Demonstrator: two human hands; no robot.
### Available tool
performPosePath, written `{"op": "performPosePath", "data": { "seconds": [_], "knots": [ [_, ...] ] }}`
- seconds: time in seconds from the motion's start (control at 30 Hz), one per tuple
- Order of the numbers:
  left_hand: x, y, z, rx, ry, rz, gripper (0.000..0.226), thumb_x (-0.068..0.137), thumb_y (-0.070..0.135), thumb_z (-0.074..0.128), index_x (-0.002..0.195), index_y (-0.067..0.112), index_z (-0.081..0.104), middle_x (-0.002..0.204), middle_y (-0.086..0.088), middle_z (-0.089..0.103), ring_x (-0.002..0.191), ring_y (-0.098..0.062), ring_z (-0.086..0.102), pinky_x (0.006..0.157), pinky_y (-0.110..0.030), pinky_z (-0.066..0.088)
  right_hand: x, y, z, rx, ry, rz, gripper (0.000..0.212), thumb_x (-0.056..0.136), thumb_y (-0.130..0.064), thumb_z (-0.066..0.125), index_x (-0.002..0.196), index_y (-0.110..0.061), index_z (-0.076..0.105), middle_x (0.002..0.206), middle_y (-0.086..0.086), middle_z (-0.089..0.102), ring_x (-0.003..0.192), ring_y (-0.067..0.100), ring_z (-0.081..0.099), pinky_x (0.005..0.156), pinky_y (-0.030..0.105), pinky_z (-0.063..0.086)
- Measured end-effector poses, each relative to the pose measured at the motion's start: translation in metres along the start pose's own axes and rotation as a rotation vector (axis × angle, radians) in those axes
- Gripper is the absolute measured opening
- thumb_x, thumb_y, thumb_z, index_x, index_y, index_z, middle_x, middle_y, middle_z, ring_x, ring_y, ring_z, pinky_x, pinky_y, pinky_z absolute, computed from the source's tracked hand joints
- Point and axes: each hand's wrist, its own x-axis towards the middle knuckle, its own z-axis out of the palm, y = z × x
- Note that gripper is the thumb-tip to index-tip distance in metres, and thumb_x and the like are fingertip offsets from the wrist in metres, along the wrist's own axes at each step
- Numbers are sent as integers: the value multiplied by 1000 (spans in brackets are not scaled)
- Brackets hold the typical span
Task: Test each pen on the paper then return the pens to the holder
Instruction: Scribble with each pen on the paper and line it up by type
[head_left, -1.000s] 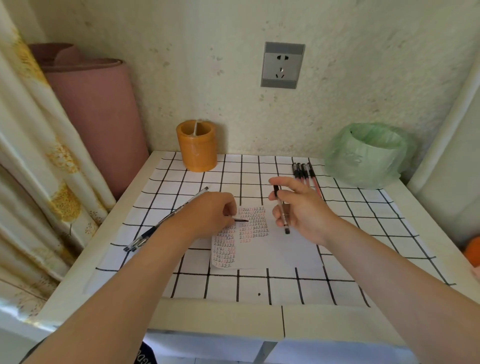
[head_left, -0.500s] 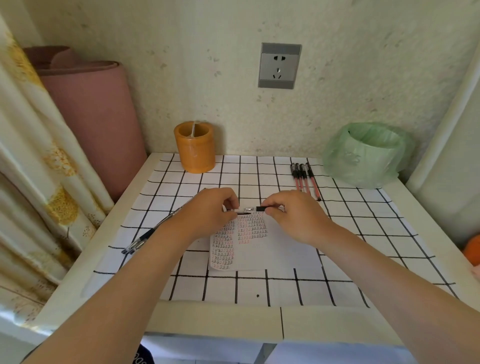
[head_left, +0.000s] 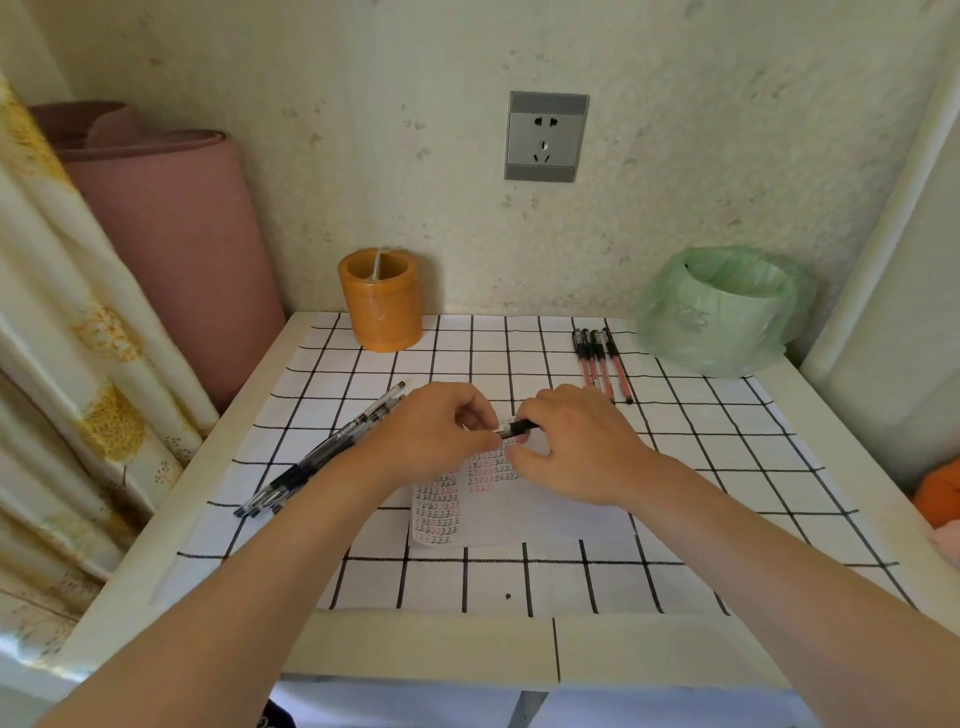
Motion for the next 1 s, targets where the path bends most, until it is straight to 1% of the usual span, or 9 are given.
{"op": "performPosePath", "data": {
  "seconds": [0.07,0.13,0.33,0.53,0.6,0.7,0.77,0.87,1.0],
  "knots": [
    [0,8,3,-93,-24,-45,14,79,22,82,88,17,73,76,5,69,64,0,60,59,-16,48,-2,0,-1,-55,32,31,62,69,-87,39,67,-27,52,64,-13,50,70,13,49,69,32,31],
    [0,15,7,-146,-72,-89,14,79,21,82,88,14,74,75,3,71,63,-1,61,58,-16,49,-2,1,-3,-89,94,39,72,61,-96,40,53,-25,44,52,-10,45,59,13,45,65,31,29],
    [2,37,11,-194,-134,-139,25,89,32,70,85,8,75,71,-1,71,67,-7,64,68,-24,51,-10,8,-13,-27,159,124,75,63,-86,44,41,-15,38,35,-3,34,38,14,34,47,29,30],
    [6,62,23,-229,-101,-127,11,87,21,69,87,11,73,71,4,69,66,-7,64,64,-23,51,-22,22,-19,37,204,251,66,66,-79,42,48,-16,47,41,-3,43,42,13,40,45,24,29],
    [12,69,26,-211,-20,-134,9,84,19,68,85,12,72,72,4,68,65,-8,63,65,-26,51,-25,27,-23,80,215,241,57,76,-77,47,63,-22,55,53,-6,53,51,10,49,49,26,35],
    [23,77,29,-276,145,-139,10,85,22,65,81,16,71,74,5,73,66,-11,62,65,-29,51,-30,34,-27,337,187,173,24,96,-47,53,99,-23,54,84,-10,60,73,10,56,64,33,47],
    [31,80,32,-314,207,-126,15,89,27,64,81,17,72,74,5,74,66,-12,61,65,-28,50,-32,39,-27,448,233,143,9,99,-26,53,105,-20,54,95,-8,55,80,4,52,70,26,43],
    [39,79,40,-282,180,-53,19,93,32,62,85,18,73,78,3,74,67,-11,60,64,-26,48,-34,51,-27,494,264,214,8,97,-21,59,104,-19,62,92,-10,53,80,0,51,71,14,38],
    [51,74,56,-61,129,64,17,95,39,60,90,26,70,88,7,71,73,-5,59,66,-22,46,-37,77,-35,418,254,309,16,95,-29,61,107,-26,71,93,-12,66,79,4,57,74,24,46]
  ]
}}
